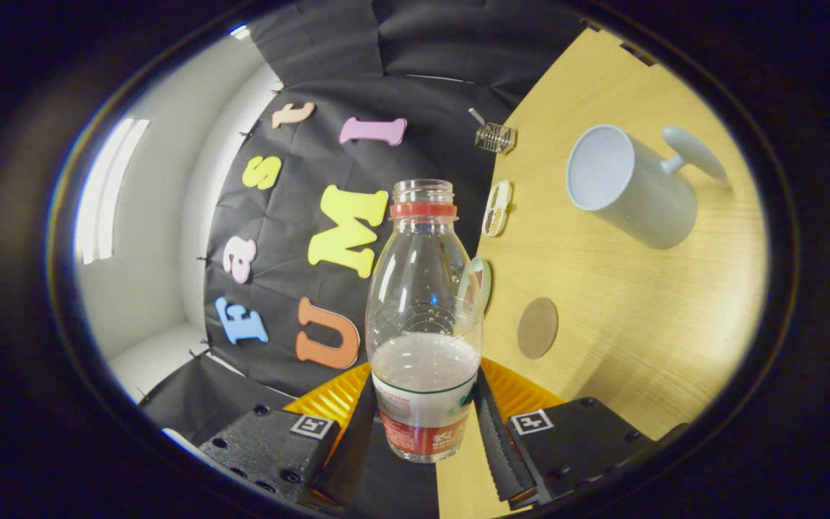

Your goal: Take the bottle from table, then pour the juice into the cup, finally place the bottle on the coaster

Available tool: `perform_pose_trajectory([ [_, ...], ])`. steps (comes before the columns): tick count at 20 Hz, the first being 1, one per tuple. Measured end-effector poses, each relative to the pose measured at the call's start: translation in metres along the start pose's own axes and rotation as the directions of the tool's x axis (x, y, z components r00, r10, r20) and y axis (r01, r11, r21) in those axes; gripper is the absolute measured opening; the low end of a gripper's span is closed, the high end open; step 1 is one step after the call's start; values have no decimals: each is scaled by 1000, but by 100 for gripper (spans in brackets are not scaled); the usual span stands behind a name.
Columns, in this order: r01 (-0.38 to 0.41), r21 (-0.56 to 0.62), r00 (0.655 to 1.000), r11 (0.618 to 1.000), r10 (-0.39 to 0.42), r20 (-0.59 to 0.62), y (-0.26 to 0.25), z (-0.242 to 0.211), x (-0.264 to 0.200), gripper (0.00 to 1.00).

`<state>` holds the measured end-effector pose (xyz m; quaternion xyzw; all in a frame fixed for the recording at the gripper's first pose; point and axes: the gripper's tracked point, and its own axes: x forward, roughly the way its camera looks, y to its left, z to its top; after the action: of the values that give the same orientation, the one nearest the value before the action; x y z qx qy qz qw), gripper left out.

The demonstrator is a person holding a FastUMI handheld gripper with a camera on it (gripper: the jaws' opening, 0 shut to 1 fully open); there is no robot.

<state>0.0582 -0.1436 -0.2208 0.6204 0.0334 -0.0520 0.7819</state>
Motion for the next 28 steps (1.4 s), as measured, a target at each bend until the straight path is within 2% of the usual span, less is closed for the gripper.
perform_pose_trajectory([
  [3,-10,105,1000,994,8,14,2,4,4,74],
  [11,-12,216,1000,976,5,30,3,9,10,74],
  [28,-34,357,997,934,8,73,9,21,27,74],
])
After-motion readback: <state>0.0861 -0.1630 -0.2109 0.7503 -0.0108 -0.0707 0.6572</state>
